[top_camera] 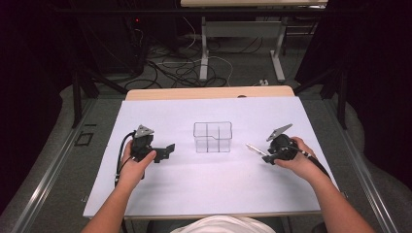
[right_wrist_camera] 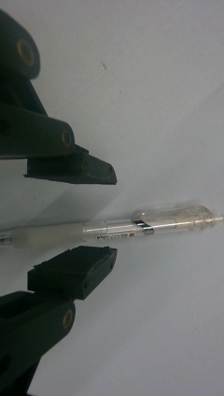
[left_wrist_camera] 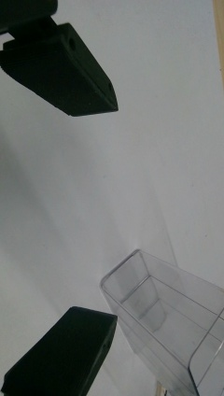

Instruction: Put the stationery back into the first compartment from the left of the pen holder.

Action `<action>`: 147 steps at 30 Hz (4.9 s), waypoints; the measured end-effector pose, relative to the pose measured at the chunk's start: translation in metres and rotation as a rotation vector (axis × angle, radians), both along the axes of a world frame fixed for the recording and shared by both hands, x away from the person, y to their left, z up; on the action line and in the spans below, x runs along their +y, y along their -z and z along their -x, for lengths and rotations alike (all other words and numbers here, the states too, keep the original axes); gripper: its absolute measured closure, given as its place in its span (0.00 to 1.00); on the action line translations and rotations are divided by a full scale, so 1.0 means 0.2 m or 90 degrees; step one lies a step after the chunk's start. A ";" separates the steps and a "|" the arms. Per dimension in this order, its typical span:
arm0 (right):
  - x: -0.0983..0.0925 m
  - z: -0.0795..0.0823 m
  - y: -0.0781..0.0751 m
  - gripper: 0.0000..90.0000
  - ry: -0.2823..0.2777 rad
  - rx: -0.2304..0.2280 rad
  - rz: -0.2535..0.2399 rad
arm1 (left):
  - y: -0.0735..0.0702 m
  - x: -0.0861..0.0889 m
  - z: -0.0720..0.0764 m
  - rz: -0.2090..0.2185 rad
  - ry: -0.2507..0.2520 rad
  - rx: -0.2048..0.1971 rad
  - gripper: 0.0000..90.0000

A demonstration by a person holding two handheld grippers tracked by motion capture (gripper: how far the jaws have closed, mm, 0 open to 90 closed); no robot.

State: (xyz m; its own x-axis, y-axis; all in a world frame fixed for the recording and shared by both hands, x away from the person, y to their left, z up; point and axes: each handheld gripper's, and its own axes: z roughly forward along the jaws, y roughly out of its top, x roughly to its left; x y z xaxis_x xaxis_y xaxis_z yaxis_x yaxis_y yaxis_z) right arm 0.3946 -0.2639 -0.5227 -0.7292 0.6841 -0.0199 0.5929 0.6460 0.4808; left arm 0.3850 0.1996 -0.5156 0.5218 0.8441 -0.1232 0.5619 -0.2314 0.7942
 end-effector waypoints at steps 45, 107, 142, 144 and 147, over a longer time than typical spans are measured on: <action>0.01 -0.17 0.01 0.88 -0.015 0.126 0.086 | 0.02 0.00 0.02 -0.018 0.007 0.010 0.04; 0.25 0.21 -0.12 0.88 -0.508 -0.591 0.417 | -0.06 -0.08 0.04 0.002 0.063 -0.021 0.00; 0.59 0.32 -0.07 0.88 -0.654 -0.671 0.440 | -0.12 -0.30 0.15 -0.033 0.201 -0.005 0.37; 0.60 0.33 -0.06 0.88 -0.658 -0.670 0.437 | -0.12 -0.32 0.16 -0.035 0.207 0.002 0.38; 0.61 0.33 -0.04 0.88 -0.678 -0.676 0.441 | -0.12 -0.36 0.15 -0.039 0.223 0.018 0.38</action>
